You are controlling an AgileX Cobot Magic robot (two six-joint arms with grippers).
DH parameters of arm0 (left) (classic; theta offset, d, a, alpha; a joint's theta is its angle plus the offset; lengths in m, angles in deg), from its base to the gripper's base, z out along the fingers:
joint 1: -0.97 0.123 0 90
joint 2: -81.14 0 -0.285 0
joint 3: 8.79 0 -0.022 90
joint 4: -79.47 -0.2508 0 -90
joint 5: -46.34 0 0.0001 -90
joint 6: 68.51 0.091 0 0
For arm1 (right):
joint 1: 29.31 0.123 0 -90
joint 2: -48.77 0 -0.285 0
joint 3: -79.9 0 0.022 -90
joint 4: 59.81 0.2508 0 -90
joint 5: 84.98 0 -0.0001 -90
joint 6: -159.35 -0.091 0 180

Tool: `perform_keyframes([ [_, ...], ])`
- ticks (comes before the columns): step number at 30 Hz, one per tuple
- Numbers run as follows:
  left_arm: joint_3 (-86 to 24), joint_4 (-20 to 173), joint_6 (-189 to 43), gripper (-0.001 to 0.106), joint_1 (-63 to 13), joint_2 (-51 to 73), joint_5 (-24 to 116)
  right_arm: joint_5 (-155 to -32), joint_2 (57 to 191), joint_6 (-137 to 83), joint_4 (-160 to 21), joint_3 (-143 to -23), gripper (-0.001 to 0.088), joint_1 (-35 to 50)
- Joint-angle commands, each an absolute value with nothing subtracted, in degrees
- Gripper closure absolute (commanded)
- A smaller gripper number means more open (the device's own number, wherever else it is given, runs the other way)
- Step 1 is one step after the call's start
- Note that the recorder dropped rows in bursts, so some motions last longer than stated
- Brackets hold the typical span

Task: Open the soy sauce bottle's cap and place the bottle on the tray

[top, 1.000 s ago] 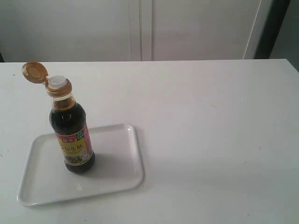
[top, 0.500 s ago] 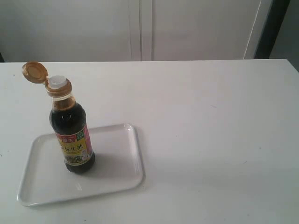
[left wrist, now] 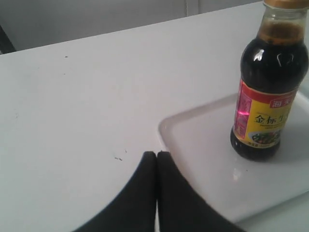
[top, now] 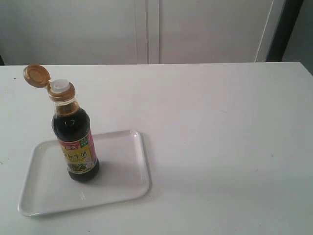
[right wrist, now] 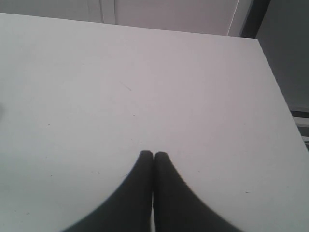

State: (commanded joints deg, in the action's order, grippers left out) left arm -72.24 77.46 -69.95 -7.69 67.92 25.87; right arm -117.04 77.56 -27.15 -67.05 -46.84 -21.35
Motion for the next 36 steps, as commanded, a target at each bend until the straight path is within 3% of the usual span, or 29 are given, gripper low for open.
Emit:
perform_keyframes([
  [15,-85.1,79.5,-70.2,0.105,-7.7,73.4,31.7,-117.0,77.6,-27.1,-67.1,-46.8,0.0868,-21.4],
  [36,-86.0,79.5,-70.1,0.105,-7.7,73.4,33.1,-117.0,77.6,-27.1,-67.1,-46.8,0.0868,-21.4],
])
